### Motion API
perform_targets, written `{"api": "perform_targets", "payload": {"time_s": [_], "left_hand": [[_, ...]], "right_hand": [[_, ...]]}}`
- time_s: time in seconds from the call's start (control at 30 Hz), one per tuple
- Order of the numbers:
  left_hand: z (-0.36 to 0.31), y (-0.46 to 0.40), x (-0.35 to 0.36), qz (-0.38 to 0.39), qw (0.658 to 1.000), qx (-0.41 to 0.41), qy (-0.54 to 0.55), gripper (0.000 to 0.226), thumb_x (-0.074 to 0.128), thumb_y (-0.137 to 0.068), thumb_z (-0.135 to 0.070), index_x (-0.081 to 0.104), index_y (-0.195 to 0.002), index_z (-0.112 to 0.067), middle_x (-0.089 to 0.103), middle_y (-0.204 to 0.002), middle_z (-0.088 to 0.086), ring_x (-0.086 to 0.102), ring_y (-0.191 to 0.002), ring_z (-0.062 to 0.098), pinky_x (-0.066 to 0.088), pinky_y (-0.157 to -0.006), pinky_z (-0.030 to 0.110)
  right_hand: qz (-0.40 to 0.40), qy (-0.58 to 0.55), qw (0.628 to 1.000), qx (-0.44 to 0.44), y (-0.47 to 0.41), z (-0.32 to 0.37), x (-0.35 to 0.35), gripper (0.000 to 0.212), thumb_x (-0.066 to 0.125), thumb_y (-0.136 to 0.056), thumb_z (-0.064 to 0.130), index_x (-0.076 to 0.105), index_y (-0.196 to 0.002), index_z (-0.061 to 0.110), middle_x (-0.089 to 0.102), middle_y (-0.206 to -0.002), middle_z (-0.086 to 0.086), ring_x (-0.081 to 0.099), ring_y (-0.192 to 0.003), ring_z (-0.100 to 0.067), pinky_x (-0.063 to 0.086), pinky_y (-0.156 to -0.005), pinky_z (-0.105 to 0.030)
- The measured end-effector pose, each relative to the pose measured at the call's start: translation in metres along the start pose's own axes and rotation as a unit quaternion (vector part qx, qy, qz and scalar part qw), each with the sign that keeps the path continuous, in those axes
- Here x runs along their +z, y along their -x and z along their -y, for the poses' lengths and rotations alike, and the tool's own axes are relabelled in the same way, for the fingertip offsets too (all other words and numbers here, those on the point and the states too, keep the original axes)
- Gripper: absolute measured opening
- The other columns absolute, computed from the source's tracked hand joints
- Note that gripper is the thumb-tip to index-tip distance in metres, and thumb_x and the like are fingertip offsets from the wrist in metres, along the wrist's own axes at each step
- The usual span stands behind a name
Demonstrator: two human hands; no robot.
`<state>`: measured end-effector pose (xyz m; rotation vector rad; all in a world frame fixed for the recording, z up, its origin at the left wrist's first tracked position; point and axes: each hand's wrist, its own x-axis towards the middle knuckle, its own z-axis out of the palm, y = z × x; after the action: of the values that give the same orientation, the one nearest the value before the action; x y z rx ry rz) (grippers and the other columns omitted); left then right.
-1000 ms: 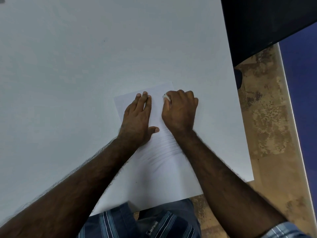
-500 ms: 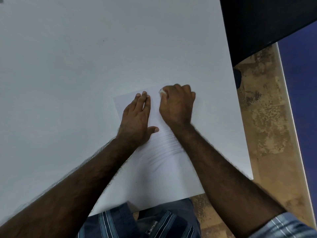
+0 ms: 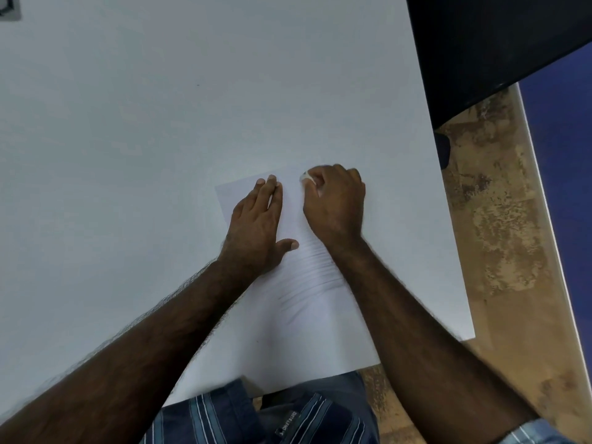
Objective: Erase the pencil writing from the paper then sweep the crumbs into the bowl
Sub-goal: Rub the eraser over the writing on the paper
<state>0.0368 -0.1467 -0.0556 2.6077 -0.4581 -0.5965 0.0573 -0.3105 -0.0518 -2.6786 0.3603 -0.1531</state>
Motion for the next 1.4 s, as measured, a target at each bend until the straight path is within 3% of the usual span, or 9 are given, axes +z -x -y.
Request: {"api": "perform_targets", "payload": {"time_s": [0.2, 0.33, 0.5, 0.63, 0.93, 1.1, 1.17, 1.3, 1.4], "left_hand": [[0.004, 0.011, -0.009, -0.05, 0.996, 0.013, 0.067, 0.104, 0.067, -0.091, -0.055, 0.01, -0.163, -0.006, 0.007, -0.171, 0.009, 0.002, -0.158, 0.022, 0.008, -0.127, 0.036], [0.03, 0.036, -0.01, -0.07, 0.997, 0.036, 0.017, 0.099, 0.066, -0.091, -0.056, 0.017, -0.162, -0.007, 0.013, -0.17, 0.009, 0.004, -0.158, 0.022, 0.012, -0.128, 0.044], [0.059, 0.065, -0.008, -0.024, 0.998, 0.044, -0.031, 0.11, 0.051, -0.084, -0.079, 0.008, -0.164, -0.017, -0.003, -0.172, 0.002, -0.01, -0.158, 0.018, 0.001, -0.128, 0.048], [0.063, 0.071, -0.005, 0.0, 0.998, 0.037, -0.059, 0.122, 0.058, -0.078, -0.083, 0.002, -0.164, -0.016, -0.014, -0.171, -0.001, -0.017, -0.157, 0.019, 0.0, -0.127, 0.053], [0.062, 0.067, -0.005, 0.022, 0.998, 0.013, -0.065, 0.133, 0.047, -0.067, -0.093, -0.007, -0.164, -0.02, -0.017, -0.17, -0.003, -0.021, -0.156, 0.017, -0.002, -0.127, 0.052], [0.061, 0.066, -0.006, 0.034, 0.997, 0.007, -0.064, 0.143, 0.059, -0.062, -0.094, -0.012, -0.163, -0.021, -0.022, -0.169, -0.004, -0.027, -0.154, 0.017, -0.012, -0.126, 0.048], [0.06, 0.065, -0.007, 0.038, 0.997, 0.006, -0.067, 0.143, 0.058, -0.062, -0.095, -0.013, -0.162, -0.021, -0.023, -0.169, -0.004, -0.028, -0.153, 0.017, -0.013, -0.125, 0.048], [0.061, 0.066, -0.006, 0.028, 0.997, 0.01, -0.069, 0.133, 0.046, -0.066, -0.093, -0.009, -0.163, -0.02, -0.019, -0.17, -0.002, -0.023, -0.155, 0.017, -0.005, -0.127, 0.052], [0.06, 0.066, -0.007, 0.033, 0.997, 0.008, -0.071, 0.136, 0.05, -0.066, -0.094, -0.011, -0.163, -0.021, -0.021, -0.169, -0.003, -0.025, -0.154, 0.017, -0.007, -0.126, 0.051]], "right_hand": [[0.019, -0.028, 0.999, -0.007, 0.064, -0.01, -0.005, 0.005, 0.071, -0.096, 0.024, 0.073, -0.099, 0.027, 0.073, -0.099, 0.009, 0.062, -0.092, -0.02, 0.051, -0.083, -0.045], [-0.004, -0.035, 0.999, -0.017, 0.064, -0.017, -0.002, 0.003, 0.07, -0.097, 0.023, 0.073, -0.099, 0.024, 0.073, -0.098, 0.007, 0.062, -0.089, -0.022, 0.049, -0.08, -0.043], [-0.013, -0.043, 0.999, -0.017, 0.065, -0.016, 0.0, 0.005, 0.068, -0.098, 0.021, 0.072, -0.098, 0.024, 0.071, -0.097, 0.008, 0.061, -0.088, -0.023, 0.047, -0.08, -0.042], [-0.019, -0.044, 0.999, -0.016, 0.07, -0.013, -0.001, 0.007, 0.067, -0.099, 0.02, 0.073, -0.098, 0.022, 0.072, -0.096, 0.005, 0.062, -0.088, -0.024, 0.049, -0.08, -0.044], [0.082, -0.009, 0.977, -0.197, 0.123, 0.038, 0.014, 0.017, 0.061, -0.098, 0.025, 0.075, -0.103, 0.016, 0.07, -0.094, -0.004, 0.059, -0.089, -0.029, 0.045, -0.077, -0.043], [-0.019, 0.045, 0.997, -0.058, 0.083, 0.012, 0.005, 0.009, 0.064, -0.096, 0.022, 0.072, -0.095, 0.019, 0.066, -0.085, -0.002, 0.056, -0.083, -0.03, 0.038, -0.073, -0.04], [-0.021, 0.028, 0.999, -0.032, 0.085, 0.019, 0.004, 0.011, 0.062, -0.097, 0.023, 0.072, -0.095, 0.019, 0.066, -0.086, -0.001, 0.055, -0.084, -0.028, 0.039, -0.074, -0.04], [0.088, -0.001, 0.982, -0.167, 0.127, 0.045, 0.015, 0.019, 0.057, -0.101, 0.026, 0.073, -0.103, 0.017, 0.069, -0.093, -0.003, 0.058, -0.09, -0.027, 0.044, -0.08, -0.044], [0.073, 0.028, 0.976, -0.203, 0.118, 0.037, 0.016, 0.019, 0.058, -0.101, 0.025, 0.074, -0.103, 0.016, 0.069, -0.092, -0.004, 0.058, -0.089, -0.029, 0.043, -0.079, -0.043]]}}
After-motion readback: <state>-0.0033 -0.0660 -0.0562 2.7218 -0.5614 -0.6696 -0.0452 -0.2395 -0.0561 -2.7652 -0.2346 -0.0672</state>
